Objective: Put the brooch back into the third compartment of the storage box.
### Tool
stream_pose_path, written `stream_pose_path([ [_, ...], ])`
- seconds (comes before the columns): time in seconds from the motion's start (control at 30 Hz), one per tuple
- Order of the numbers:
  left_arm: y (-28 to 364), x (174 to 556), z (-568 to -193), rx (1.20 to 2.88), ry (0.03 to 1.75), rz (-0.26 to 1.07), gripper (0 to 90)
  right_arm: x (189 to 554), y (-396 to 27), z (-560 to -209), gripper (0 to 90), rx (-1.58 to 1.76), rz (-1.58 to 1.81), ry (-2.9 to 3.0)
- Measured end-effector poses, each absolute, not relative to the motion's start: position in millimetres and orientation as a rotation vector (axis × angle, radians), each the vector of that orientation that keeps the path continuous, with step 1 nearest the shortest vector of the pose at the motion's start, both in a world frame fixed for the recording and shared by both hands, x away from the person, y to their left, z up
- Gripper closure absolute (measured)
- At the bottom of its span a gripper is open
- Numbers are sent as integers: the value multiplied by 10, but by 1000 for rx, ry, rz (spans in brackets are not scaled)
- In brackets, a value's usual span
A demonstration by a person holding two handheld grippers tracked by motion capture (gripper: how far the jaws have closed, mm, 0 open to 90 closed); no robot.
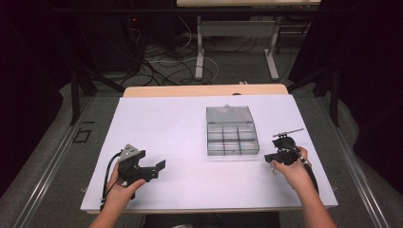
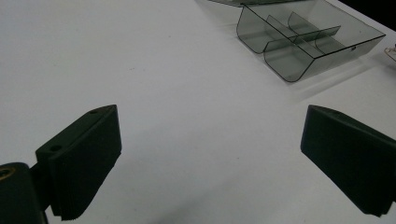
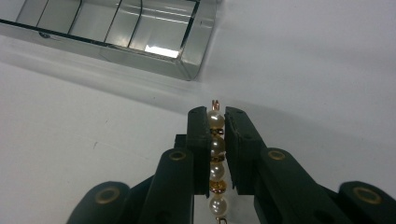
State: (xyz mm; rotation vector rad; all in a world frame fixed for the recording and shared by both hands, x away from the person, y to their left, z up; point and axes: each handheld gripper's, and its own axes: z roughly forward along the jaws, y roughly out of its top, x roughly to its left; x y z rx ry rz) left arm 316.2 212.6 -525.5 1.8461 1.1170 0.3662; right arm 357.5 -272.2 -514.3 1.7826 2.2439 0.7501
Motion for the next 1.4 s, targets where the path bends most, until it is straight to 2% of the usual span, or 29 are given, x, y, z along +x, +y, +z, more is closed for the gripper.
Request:
stream_pose_path([
  [1.4, 2123, 3162, -5257, 1846, 1119, 365, 53, 3457, -2701, -4888, 808, 1519, 1030, 2078],
])
